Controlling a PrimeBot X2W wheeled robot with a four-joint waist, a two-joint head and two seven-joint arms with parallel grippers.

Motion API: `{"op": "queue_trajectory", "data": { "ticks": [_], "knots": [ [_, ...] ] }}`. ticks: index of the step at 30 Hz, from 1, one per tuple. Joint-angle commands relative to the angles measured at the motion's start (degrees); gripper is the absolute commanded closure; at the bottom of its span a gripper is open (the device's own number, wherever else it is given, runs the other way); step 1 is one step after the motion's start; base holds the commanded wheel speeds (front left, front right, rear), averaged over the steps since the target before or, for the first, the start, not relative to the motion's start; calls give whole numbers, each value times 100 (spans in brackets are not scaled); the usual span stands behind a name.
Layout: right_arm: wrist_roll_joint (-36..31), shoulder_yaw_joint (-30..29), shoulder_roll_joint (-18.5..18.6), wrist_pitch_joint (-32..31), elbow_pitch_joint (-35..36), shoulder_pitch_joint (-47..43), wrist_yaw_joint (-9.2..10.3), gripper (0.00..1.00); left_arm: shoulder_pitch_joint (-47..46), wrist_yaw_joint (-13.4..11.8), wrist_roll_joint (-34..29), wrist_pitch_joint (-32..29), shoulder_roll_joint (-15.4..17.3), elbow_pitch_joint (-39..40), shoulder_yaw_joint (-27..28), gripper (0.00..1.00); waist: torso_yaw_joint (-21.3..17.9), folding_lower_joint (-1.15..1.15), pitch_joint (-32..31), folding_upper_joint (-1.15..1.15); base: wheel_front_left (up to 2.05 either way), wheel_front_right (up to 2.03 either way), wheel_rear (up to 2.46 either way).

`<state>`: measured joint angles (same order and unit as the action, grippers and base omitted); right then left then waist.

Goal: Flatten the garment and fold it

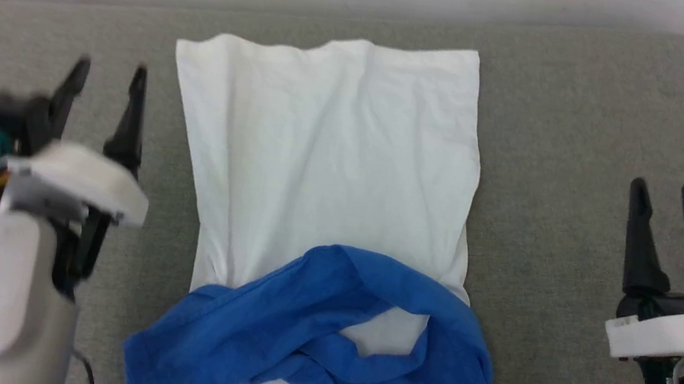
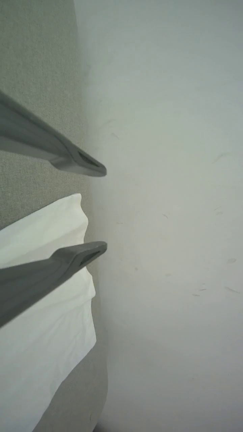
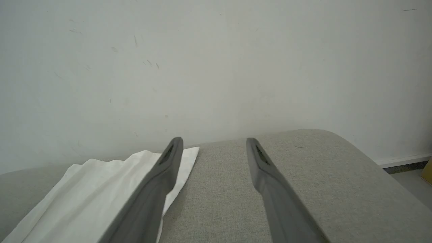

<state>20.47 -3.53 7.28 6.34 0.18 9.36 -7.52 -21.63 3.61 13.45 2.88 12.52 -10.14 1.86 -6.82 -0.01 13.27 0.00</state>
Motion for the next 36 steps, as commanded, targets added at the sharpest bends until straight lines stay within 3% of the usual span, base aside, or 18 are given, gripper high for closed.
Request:
{"op": "queue_trajectory", "data": {
  "ticks": [1, 7, 14, 20, 25, 26, 28, 31, 36],
  "knots": [
    [-45, -52, -43, -27, 102, -39, 3, 0, -298, 73, 18, -108, 79, -68, -53, 0, -249, 1, 465, 0, 0, 0, 0],
    [-36, -89, -187, -104, 432, 92, 3, 0, -1839, 301, 301, -1283, 481, -927, -358, 0, -556, 1, 1027, 0, 0, 0, 0],
    [46, 173, -292, -28, 381, 292, 3, 0, -3182, 362, 659, -2922, 967, -2180, -536, 0, -968, 1, 1529, 0, 0, 0, 0],
    [141, 363, -329, 101, 186, 392, 3, 0, -3635, 360, 606, -4086, 1427, -2981, -721, 0, -1238, 1, 1771, 0, 0, 0, 0],
    [229, 488, -344, 171, 13, 443, 3, 0, -3650, 276, 551, -4780, 1564, -3407, -845, 0, -1323, 1, 1862, 0, 0, 0, 0],
    [238, 491, -339, 172, -19, 451, 3, 0, -3626, 283, 571, -4933, 1551, -3448, -881, 29, -1321, 1, 1870, 0, 0, 0, 0],
    [268, 496, -305, 151, -78, 491, 3, 0, -3572, 294, 655, -5242, 1494, -3517, -917, 100, -1302, 1, 1883, 0, 0, 0, 0],
    [389, 546, -202, 59, -158, 663, 3, 0, -3527, 274, 727, -5385, 1428, -3477, -929, 100, -1240, 1, 1895, 0, 0, 0, 0],
    [792, 798, 138, -373, -499, 1440, 3, 0, -3548, 156, 640, -5003, 1388, -3280, -980, 100, -1040, 1, 1831, 0, 0, 0, 0]
  ]
}}
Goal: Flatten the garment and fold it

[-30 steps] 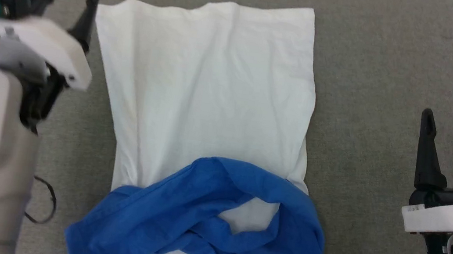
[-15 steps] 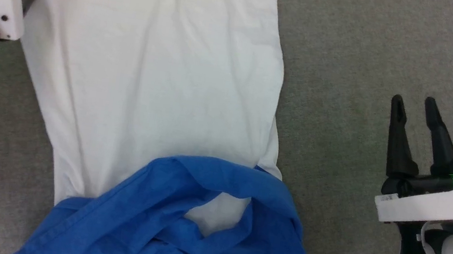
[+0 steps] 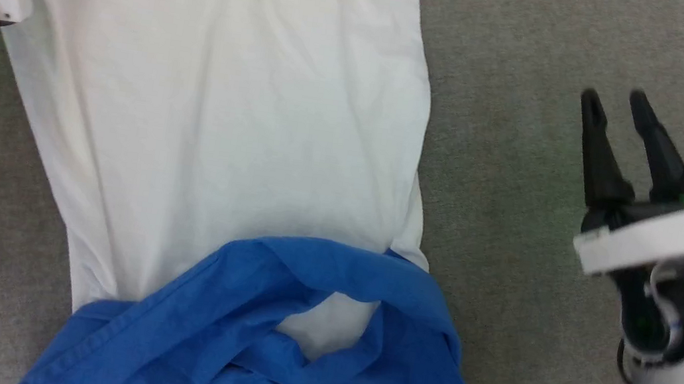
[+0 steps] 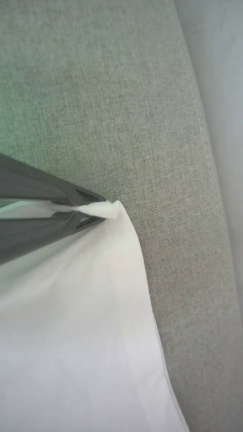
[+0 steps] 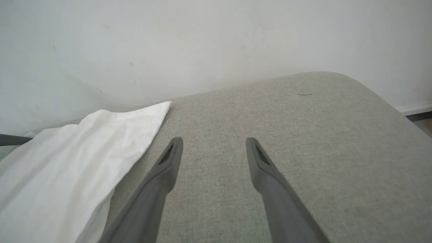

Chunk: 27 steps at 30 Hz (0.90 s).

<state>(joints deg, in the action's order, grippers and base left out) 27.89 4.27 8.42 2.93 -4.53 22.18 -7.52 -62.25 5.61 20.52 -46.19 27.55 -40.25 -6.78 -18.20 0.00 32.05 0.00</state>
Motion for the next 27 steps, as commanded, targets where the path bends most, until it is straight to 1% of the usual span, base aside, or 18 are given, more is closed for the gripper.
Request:
{"op": "queue_trajectory", "data": {
  "ticks": [1, 5, 7, 12, 15, 20, 22, 25, 27],
  "knots": [
    [176, 104, 100, -183, -172, 391, 3, 0, 480, -63, -95, 21, -135, -220, -135, 100, 162, 0, -63, 0, 0, 0, 0],
    [703, 473, 387, -842, -986, 1432, 3, 0, 264, -105, -217, 533, -294, -26, -259, 100, 510, 0, -87, 0, 0, 0, 0],
    [920, 637, 490, -1122, -1476, 1956, 3, 0, 129, -95, -227, 797, -436, 64, -315, 100, 718, 0, -64, 0, 0, 0, 0],
    [1262, 973, 647, -1731, -2700, 3127, 3, 0, -166, -7, -150, 1386, -823, 246, -455, 100, 1210, 0, 98, 0, 0, 0, 0],
    [1386, 1168, 692, -2030, -3322, 3722, 3, 0, -315, 45, -127, 1643, -979, 320, -566, 100, 1439, 0, 233, 0, 0, 0, 0],
    [1470, 1455, 762, -2427, -4179, 4499, 3, 0, -538, 108, -48, 1930, -1213, 468, -743, 100, 1746, 0, 482, 0, 0, 0, 0],
    [1488, 1557, 761, -2592, -4492, 4731, 3, 0, -577, 127, -32, 2018, -1250, 515, -824, 100, 1811, 0, 543, 0, 0, 0, 0],
    [1462, 1798, 786, -3037, -4913, 4971, 3, 0, -601, 148, 22, 2128, -1290, 558, -926, 100, 1888, 0, 597, 0, 0, 0, 0],
    [1464, 1959, 792, -3498, -5219, 5047, 3, 0, -596, 158, 74, 2182, -1305, 565, -979, 100, 1917, 0, 604, 0, 0, 0, 0]
  ]
}}
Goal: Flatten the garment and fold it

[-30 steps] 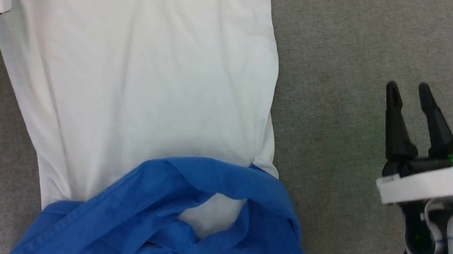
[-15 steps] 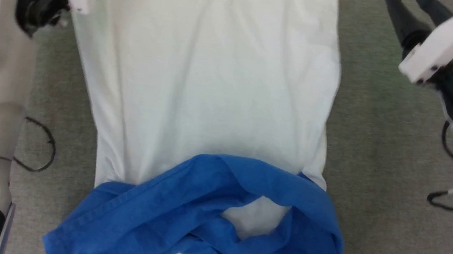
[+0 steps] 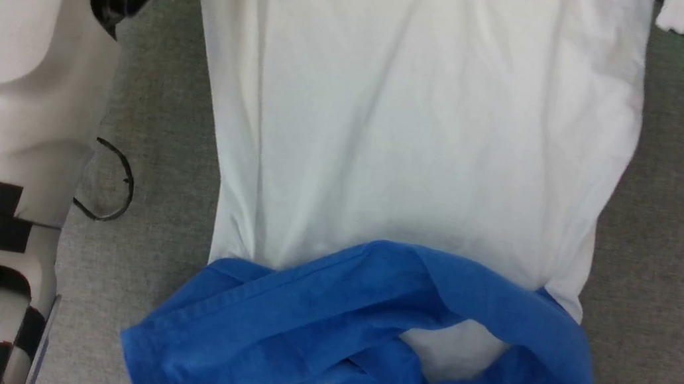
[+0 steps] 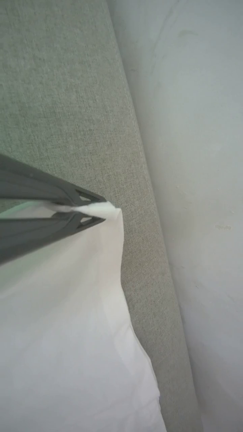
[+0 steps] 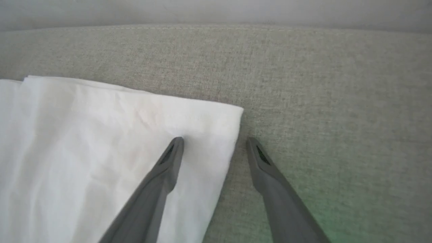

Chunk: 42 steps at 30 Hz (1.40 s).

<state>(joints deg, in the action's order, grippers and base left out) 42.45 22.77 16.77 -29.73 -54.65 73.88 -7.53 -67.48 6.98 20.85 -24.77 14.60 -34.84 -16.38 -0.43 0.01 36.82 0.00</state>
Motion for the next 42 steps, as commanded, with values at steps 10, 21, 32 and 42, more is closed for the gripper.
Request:
{"op": "queue_trajectory", "data": {
  "ticks": [10, 21, 32, 42],
  "knots": [
    [11, 353, 49, -580, -604, 135, 4, 100, -37, 42, 244, 290, 99, -30, -178, 100, 149, -1, 27, 0, 0, 0, 0],
    [103, 260, 431, 1636, -22, 288, 4, 100, -121, -120, 93, 1712, 382, -315, 54, 100, -51, -1, -768, 0, 0, 0, 0],
    [457, 746, 1092, 2599, 1257, -685, 4, 100, 648, -164, 315, 2733, 623, 69, 354, 100, -240, -1, -1700, 0, 0, 0, 0],
    [664, 977, 1761, 2709, 3109, -3365, 4, 100, 3950, -960, 943, 2549, 902, 2401, 1083, 100, -343, -1, -2515, 0, 0, 0, 0]
  ]
}}
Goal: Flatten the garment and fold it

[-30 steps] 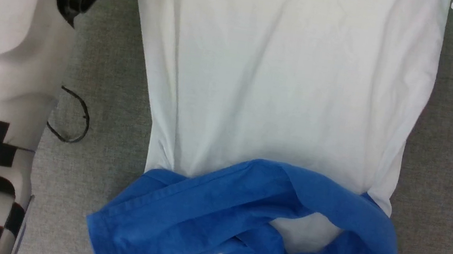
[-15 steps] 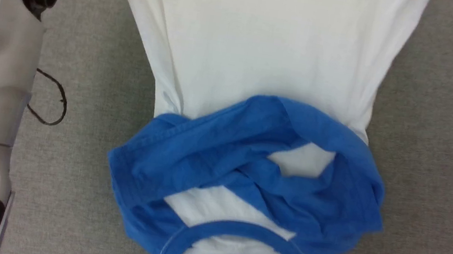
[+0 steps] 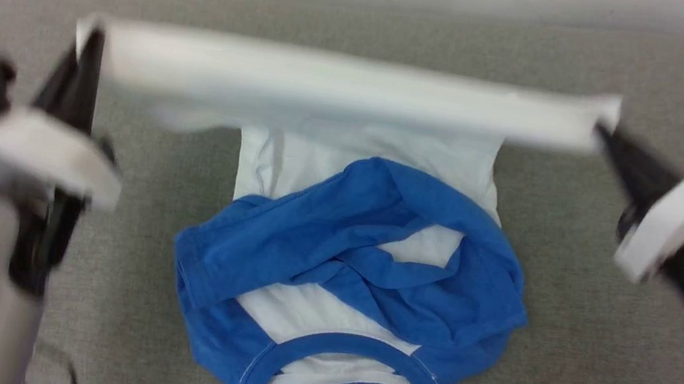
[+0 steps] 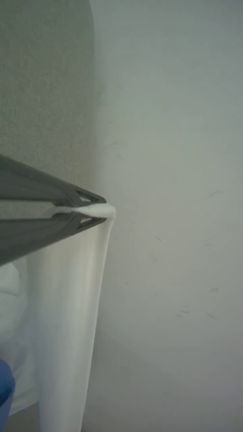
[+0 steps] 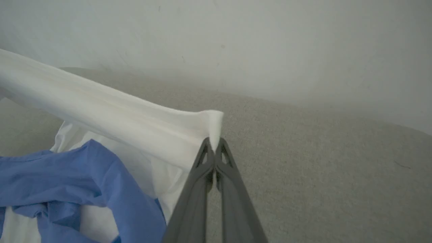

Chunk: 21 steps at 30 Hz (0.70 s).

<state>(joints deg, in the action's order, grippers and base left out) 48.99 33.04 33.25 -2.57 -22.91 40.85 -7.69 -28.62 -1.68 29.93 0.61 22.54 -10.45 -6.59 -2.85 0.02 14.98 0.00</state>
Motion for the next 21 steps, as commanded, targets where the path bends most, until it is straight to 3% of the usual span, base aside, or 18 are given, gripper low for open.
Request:
{"op": "queue_trajectory", "data": {
  "ticks": [1, 6, 10, 21],
  "knots": [
    [5, -41, 120, -85, 79, -362, 20, 100, 465, -210, 89, -49, 112, 220, 179, 100, -119, -2, -396, 0, 0, 0, 0],
    [-25, -228, -43, -317, 618, -1674, 20, 100, 2227, -690, 352, -338, -37, 1241, 400, 100, -162, -2, -574, 0, 0, 0, 0],
    [-67, -589, -331, -403, 794, -2514, 20, 100, 3123, -870, 541, -520, -245, 1492, 366, 100, -152, -2, -611, 0, 0, 0, 0],
    [-582, -1632, -1197, -573, 938, -4016, 20, 100, 3912, -814, 881, -685, -666, 650, 40, 100, -201, -2, -676, 0, 0, 0, 0]
  ]
}}
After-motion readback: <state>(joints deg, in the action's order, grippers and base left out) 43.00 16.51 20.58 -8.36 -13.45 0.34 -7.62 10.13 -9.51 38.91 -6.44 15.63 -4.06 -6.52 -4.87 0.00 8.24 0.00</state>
